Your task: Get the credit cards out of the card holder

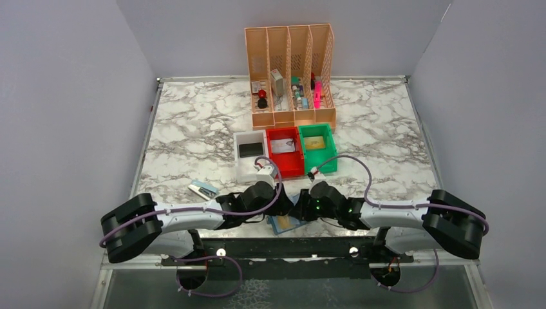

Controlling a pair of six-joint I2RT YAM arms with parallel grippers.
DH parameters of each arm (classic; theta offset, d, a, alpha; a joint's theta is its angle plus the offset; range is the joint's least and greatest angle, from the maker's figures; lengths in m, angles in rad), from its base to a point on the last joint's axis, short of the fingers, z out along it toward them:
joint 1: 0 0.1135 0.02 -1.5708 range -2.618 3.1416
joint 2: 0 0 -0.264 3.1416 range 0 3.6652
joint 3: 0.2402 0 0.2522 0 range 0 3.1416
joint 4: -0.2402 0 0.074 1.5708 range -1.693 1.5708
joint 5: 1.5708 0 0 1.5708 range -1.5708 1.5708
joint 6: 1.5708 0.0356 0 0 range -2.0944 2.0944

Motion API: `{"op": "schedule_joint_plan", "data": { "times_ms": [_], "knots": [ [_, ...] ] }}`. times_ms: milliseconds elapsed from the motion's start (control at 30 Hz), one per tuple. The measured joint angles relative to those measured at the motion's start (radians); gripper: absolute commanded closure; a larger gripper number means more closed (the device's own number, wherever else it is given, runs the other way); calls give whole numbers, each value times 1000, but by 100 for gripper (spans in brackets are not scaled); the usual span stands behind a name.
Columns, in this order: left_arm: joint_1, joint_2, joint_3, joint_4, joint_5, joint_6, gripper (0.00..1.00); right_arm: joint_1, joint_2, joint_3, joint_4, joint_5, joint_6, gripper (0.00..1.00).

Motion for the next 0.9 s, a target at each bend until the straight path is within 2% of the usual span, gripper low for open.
{"op": "schedule_joint_plan", "data": {
  "times_ms": [167,233,300,500,733,900],
  "knots": [
    [0,61,-8,45,-8,-79,66,-5,-6,-29,40,-10,29,75],
    [0,63,-21,50,-16,-109,70,-5,-8,-35,47,-10,37,74],
    [0,62,-34,56,-27,-133,79,-5,-10,-37,51,-10,43,74],
    [0,41,-72,55,-61,-179,92,-5,-10,-39,58,-11,48,74],
    [0,100,-53,62,-64,-180,100,-6,-9,-60,100,-19,60,72],
    [0,187,11,81,-53,-160,100,-6,-15,-69,119,-29,62,65]
  ]
}}
